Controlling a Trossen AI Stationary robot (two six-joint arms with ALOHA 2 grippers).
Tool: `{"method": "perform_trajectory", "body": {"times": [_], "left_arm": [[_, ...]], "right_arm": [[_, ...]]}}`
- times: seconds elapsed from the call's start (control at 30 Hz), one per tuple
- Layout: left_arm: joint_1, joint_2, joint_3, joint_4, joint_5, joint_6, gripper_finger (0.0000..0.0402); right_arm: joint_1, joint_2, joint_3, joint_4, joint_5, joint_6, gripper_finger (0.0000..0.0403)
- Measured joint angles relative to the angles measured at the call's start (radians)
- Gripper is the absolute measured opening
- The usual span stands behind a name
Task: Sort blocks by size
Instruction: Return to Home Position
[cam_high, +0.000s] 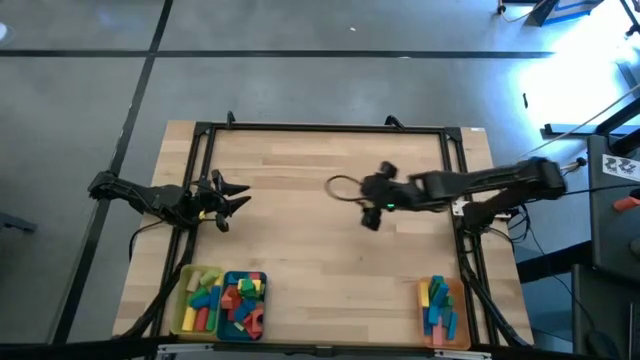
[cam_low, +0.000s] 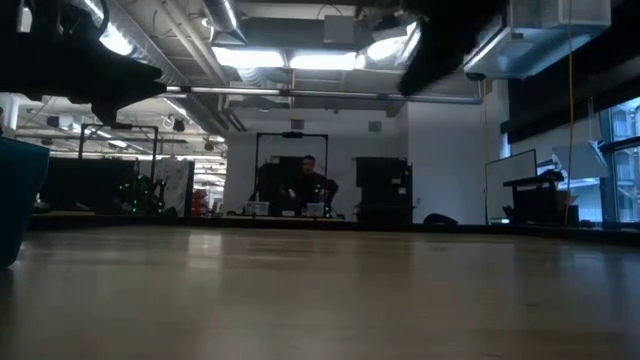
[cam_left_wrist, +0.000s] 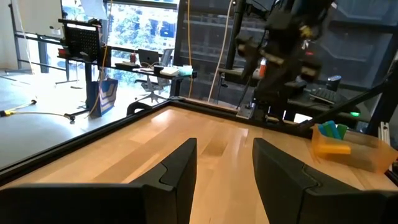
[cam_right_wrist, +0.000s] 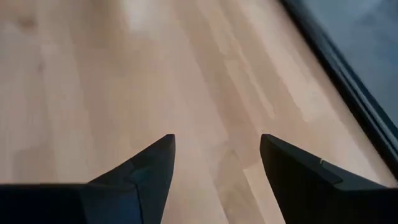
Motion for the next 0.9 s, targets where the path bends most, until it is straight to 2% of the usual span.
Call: {"method": "perform_trajectory", "body": {"times": [0.2, 0.37, 0.47, 0.9], "left_arm": [[0.000, 0.000, 0.000, 0.000, 0.000, 0.000, 0.0134], [0.000, 0.000, 0.000, 0.000, 0.000, 0.000, 0.0134], [0.000, 0.000, 0.000, 0.000, 0.000, 0.000, 0.0134], [0.000, 0.000, 0.000, 0.000, 0.000, 0.000, 0.0134]], "right_arm": [[0.000, -0.321, -0.441, 0.370, 0.037, 0.030, 0.0239], [0.000, -0.544, -0.685, 0.534, 0.005, 0.016, 0.0239], [0.000, -0.652, -0.768, 0.548, -0.044, 0.030, 0.0239], [0.000, -1.186, -0.986, 0.502, -0.034, 0.032, 0.0239]]}}
